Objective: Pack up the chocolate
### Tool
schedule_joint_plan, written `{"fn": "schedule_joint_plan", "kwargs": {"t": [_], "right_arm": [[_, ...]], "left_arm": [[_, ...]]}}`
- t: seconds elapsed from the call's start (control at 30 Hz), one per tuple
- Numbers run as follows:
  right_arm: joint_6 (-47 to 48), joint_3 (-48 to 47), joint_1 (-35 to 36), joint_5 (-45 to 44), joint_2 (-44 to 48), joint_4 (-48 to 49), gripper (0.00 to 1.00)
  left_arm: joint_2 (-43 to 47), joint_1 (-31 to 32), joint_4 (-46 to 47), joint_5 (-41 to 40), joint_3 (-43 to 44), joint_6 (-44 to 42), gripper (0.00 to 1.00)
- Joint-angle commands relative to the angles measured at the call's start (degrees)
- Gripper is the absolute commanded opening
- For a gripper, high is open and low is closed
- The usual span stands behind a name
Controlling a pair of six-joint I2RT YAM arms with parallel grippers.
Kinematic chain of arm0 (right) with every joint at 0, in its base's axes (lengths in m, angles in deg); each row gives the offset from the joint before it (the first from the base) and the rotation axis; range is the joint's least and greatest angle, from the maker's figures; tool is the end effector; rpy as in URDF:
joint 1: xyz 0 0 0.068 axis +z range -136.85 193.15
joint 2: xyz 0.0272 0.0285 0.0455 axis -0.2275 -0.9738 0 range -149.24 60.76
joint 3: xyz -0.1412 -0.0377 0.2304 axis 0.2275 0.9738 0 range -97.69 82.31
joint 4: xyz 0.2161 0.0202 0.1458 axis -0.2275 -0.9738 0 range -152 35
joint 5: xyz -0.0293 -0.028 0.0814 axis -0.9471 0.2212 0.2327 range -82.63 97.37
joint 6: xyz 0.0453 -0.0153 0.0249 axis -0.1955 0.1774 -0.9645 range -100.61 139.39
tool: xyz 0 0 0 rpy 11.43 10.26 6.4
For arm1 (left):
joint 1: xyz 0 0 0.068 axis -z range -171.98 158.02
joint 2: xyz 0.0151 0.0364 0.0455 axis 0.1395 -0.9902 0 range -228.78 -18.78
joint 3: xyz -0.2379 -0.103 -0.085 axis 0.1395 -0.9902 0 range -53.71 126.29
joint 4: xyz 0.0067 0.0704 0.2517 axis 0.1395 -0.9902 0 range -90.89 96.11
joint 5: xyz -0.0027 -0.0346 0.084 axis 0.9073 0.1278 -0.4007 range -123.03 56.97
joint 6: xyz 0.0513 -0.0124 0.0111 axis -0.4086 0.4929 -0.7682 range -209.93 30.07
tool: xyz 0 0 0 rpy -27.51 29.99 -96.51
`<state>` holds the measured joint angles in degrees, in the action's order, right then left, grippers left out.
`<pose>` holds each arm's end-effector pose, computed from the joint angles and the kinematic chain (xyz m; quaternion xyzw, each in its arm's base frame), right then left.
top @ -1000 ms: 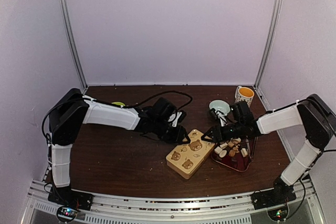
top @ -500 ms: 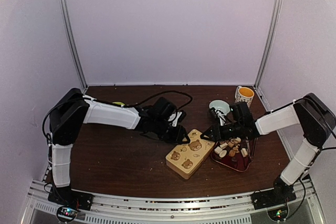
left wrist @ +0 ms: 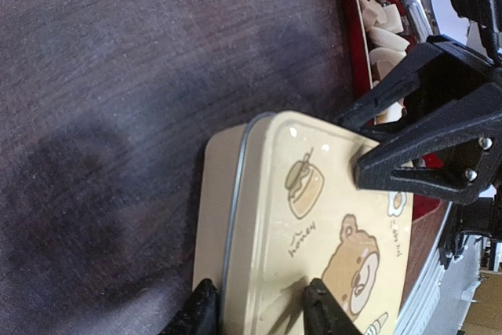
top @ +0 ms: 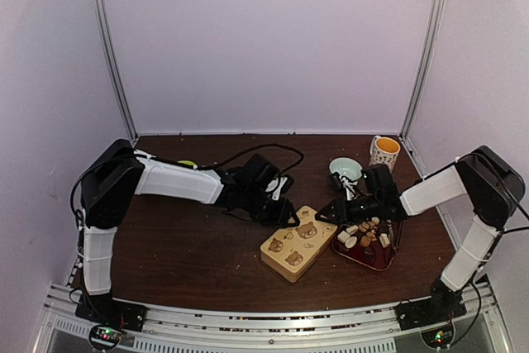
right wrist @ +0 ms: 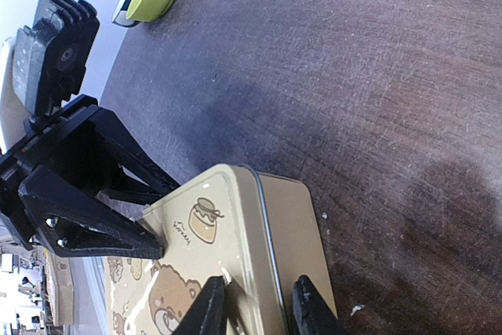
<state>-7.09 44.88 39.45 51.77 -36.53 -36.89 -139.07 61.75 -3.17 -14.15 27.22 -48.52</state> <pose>0.2603 0.1564 0.1274 -0.1531 0.8453 0.4771 0.1857 0.2580 -0.3711 0.1517 0.1566 0.9114 -0.3607 0.1218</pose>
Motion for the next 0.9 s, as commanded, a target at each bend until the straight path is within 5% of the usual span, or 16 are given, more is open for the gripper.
{"fn": "schedule_joint_plan", "kwargs": {"t": [0.0, 0.27, 0.87], "right_arm": [[-2.2, 3.6, 1.6, -2.3, -3.5, -5.5, 0.25], [-2.8, 4.0, 1.6, -3.8, -1.8, -5.8, 0.26], [4.0, -7.1, 1.5, -17.7, 11.7, -26.5, 0.36]], "left_arm": [[-3.1, 0.7, -3.5, -2.5, -0.5, -1.1, 0.36], [-3.2, 0.8, -3.4, -2.8, -0.7, -1.2, 0.36], [3.2, 0.7, -13.3, -10.0, 6.5, -5.7, 0.44]]}}
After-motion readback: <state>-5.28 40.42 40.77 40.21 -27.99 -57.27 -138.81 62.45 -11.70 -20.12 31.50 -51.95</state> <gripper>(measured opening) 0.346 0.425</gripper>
